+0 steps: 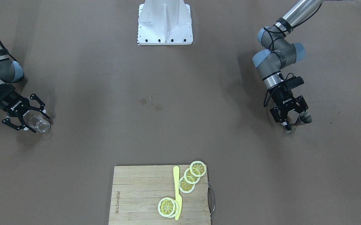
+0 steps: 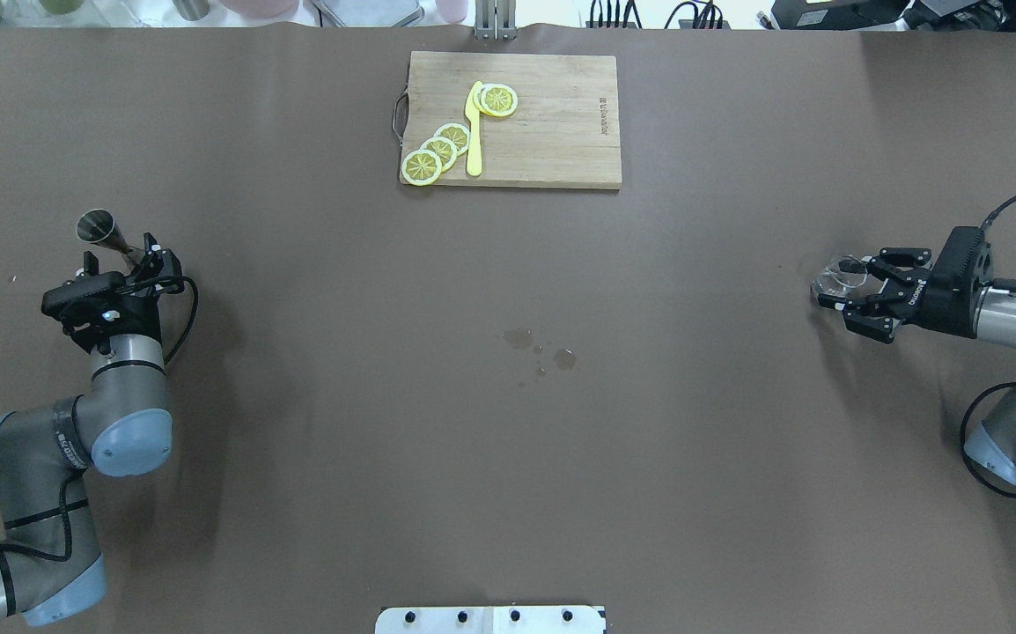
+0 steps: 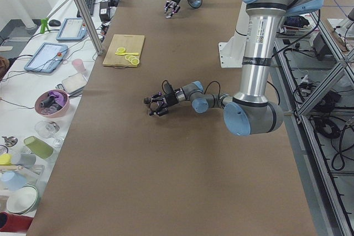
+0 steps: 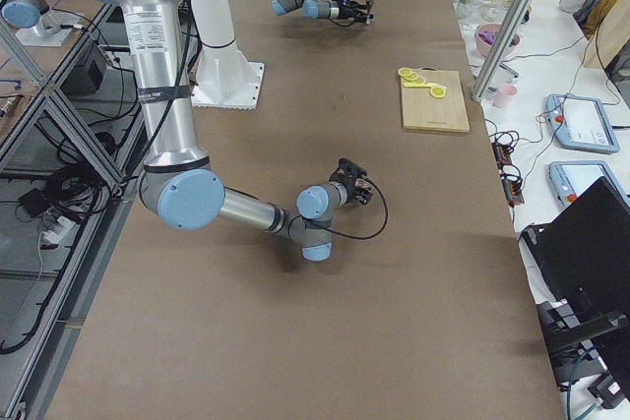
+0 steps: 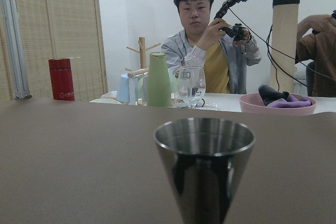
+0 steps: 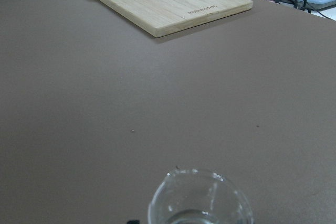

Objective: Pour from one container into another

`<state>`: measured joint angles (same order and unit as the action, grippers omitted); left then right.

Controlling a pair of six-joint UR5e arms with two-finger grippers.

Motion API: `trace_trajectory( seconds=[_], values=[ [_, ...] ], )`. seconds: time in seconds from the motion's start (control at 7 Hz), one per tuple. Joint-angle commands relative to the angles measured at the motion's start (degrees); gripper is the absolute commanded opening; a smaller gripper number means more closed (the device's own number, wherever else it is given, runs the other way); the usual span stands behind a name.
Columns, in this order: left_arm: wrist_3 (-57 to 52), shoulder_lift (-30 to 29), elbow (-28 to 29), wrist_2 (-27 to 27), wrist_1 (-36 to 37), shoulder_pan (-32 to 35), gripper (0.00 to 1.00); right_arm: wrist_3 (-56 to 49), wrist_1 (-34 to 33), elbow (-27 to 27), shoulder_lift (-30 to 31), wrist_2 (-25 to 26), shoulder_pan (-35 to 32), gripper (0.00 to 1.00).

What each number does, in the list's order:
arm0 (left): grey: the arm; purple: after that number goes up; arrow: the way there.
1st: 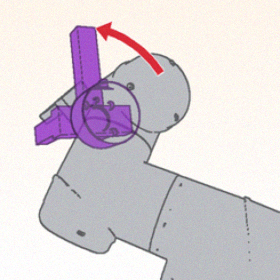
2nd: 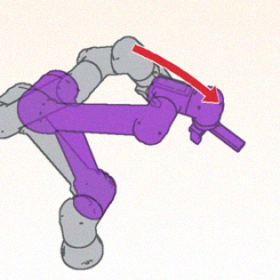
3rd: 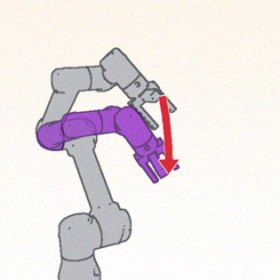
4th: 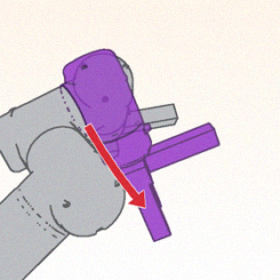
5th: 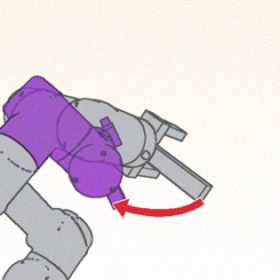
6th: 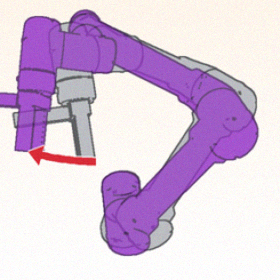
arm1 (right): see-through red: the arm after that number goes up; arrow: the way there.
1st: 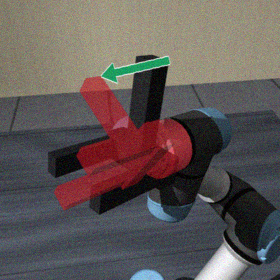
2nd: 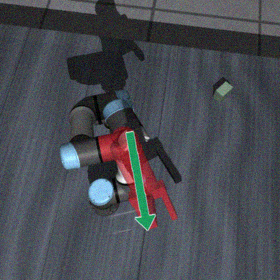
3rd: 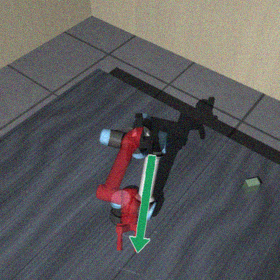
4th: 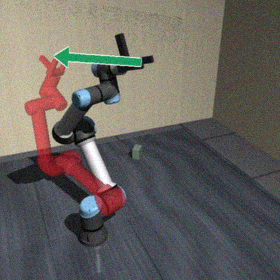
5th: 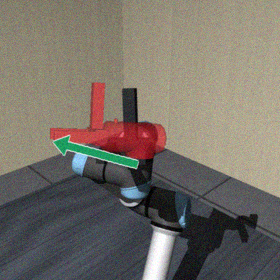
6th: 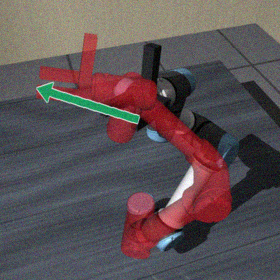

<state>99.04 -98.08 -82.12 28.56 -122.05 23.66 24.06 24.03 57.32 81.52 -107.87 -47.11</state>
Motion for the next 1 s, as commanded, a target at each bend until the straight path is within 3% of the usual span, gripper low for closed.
trace_trajectory(
  seconds=[0.0, 0.14, 0.29, 0.86],
  values=[
    [-0.33, 0.0, 0.12, -0.09, -0.03, 0.07, 0.58, -0.06, -0.12, 0.42, 0.04, -0.24, -0.62, 0.23],
    [-0.34, 0.08, 0.12, -0.09, -0.03, 0.07, 0.58, -0.15, -0.29, 0.86, 0.04, -1.63, -1.49, 0.05],
    [-0.42, 0.09, 0.21, -0.09, 0.06, 0.25, 0.58, -0.15, -0.29, 1.04, 0.13, -1.99, -1.85, 0.0],
    [-0.51, -0.18, 0.03, -0.09, -0.03, 0.43, 0.56, -0.15, -1.52, 2.62, -0.13, -3.13, -2.72, 0.0]
  ],
)
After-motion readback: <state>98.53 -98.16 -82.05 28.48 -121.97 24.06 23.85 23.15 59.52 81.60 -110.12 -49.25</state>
